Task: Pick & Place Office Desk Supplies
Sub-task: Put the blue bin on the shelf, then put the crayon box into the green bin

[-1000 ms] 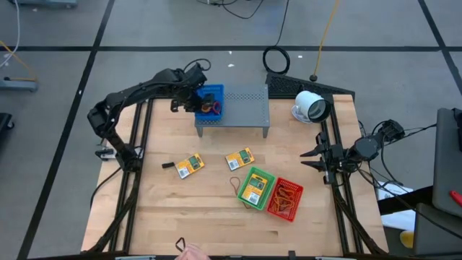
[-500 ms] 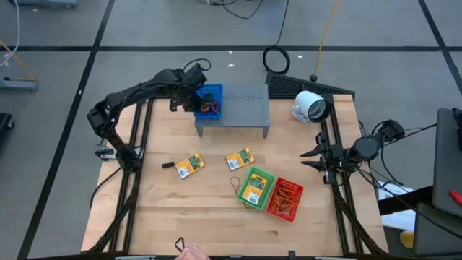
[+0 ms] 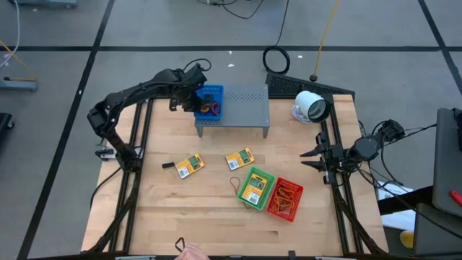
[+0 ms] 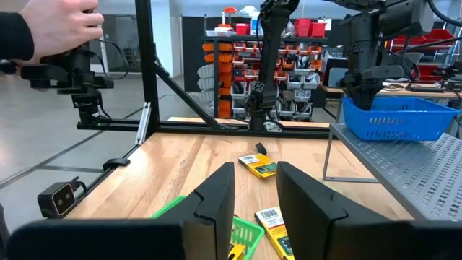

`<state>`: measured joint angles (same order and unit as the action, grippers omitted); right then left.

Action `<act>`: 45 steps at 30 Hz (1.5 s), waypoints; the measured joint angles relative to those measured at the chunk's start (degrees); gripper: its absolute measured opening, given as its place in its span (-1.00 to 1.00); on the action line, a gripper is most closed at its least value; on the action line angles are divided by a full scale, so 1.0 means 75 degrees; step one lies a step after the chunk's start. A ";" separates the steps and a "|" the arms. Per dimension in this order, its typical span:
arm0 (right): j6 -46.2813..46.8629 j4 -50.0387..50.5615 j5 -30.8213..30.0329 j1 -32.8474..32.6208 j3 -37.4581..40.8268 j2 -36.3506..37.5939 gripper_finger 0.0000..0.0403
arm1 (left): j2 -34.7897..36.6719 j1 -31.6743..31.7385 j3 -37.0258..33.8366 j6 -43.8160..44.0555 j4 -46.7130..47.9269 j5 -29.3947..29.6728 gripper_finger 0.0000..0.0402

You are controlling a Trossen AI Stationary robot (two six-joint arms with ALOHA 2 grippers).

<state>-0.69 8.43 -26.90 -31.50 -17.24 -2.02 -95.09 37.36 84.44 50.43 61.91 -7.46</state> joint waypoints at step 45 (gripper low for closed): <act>0.0001 0.0000 -0.0002 0.0001 -0.0002 0.0001 -0.53 | 0.1298 0.0000 -0.0003 -0.0081 0.0178 0.0061 -0.01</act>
<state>-0.68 8.43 -26.92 -31.49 -17.26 -2.01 -85.35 37.36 84.42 49.82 63.25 -7.00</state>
